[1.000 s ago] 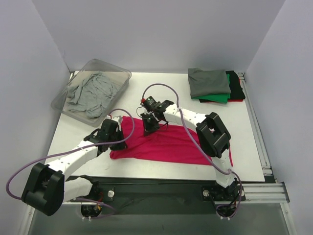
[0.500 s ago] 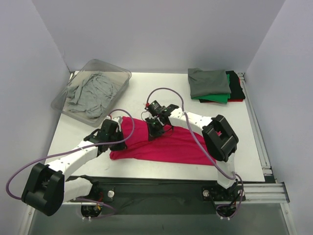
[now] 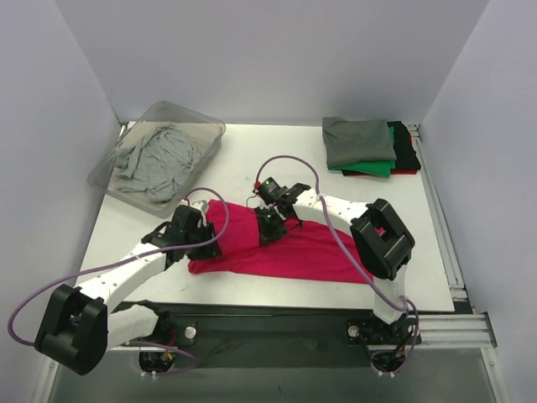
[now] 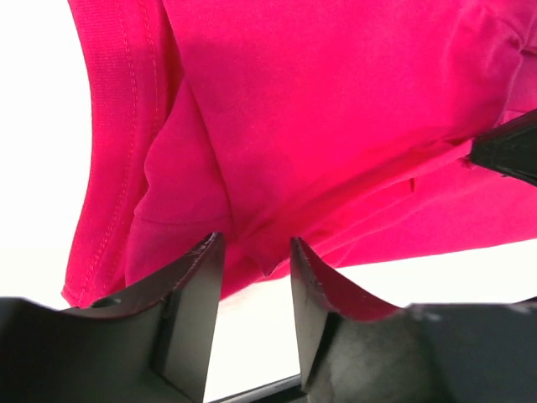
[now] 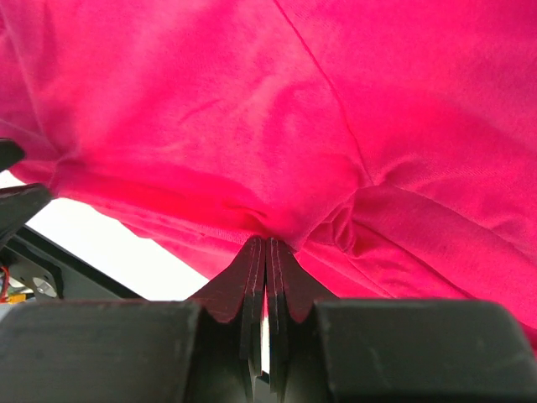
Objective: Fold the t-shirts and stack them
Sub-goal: Fold the other side of the tshirt into a rectangle, then rotate the tshirt 90 degrees
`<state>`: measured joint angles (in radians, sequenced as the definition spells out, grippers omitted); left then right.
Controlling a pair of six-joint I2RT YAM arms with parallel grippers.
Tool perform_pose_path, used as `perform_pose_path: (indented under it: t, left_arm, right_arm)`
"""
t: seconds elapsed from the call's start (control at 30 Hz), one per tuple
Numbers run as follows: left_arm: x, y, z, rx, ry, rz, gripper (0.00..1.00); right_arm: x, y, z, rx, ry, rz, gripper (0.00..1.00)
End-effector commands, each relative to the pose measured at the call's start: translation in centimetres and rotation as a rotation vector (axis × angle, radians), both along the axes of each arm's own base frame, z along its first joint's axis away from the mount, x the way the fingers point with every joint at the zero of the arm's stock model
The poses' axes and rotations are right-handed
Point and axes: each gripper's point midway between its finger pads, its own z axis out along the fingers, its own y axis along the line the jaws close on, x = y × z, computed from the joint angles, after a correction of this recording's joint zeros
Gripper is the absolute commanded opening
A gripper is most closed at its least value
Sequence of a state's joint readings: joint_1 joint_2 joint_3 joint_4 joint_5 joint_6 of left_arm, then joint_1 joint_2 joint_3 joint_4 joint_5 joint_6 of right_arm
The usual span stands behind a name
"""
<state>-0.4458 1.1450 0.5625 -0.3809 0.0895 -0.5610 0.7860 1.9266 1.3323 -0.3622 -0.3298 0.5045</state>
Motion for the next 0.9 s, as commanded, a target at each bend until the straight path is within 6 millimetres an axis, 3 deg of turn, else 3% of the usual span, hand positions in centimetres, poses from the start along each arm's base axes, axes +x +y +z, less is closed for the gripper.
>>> perform_pose_path:
  t: [0.0, 0.2, 0.3, 0.33, 0.43, 0.5, 0.63, 0.67, 0.87]
  left_arm:
    - [-0.2, -0.2, 1.1, -0.025, -0.016, -0.002, 0.49]
    - [-0.1, -0.2, 3.0, -0.049, -0.048, 0.024, 0.52]
    - [0.5, -0.3, 3.3, -0.054, -0.057, 0.037, 0.53]
    - [0.8, -0.5, 3.5, -0.059, -0.064, 0.038, 0.53]
    - [1.9, -1.2, 3.5, -0.067, -0.057, 0.045, 0.53]
    - [2.6, -1.8, 3.5, -0.075, -0.047, 0.047, 0.53]
    - [4.2, -2.5, 2.7, -0.073, -0.023, 0.06, 0.53]
    - [4.4, -2.5, 1.8, -0.058, 0.002, 0.065, 0.53]
    - [7.0, -3.9, 0.9, -0.069, 0.02, 0.078, 0.53]
  right_arm:
    - [-0.5, -0.8, 0.6, -0.009, 0.004, -0.012, 0.0]
    - [-0.8, -1.4, 0.3, -0.024, 0.004, -0.013, 0.0]
    - [-0.8, -1.4, 0.4, -0.026, 0.001, -0.017, 0.26]
    - [-0.7, -1.5, 0.5, -0.024, -0.002, -0.021, 0.4]
    - [-0.5, -1.7, 1.1, -0.015, -0.014, -0.026, 0.52]
    - [-0.4, -2.2, 1.3, -0.014, -0.017, -0.039, 0.54]
    - [0.5, -4.5, 1.7, -0.013, -0.026, -0.098, 0.56]
    - [1.4, -5.8, 1.8, -0.016, -0.034, -0.133, 0.56]
    - [4.2, -12.1, 1.8, -0.021, -0.047, -0.272, 0.57]
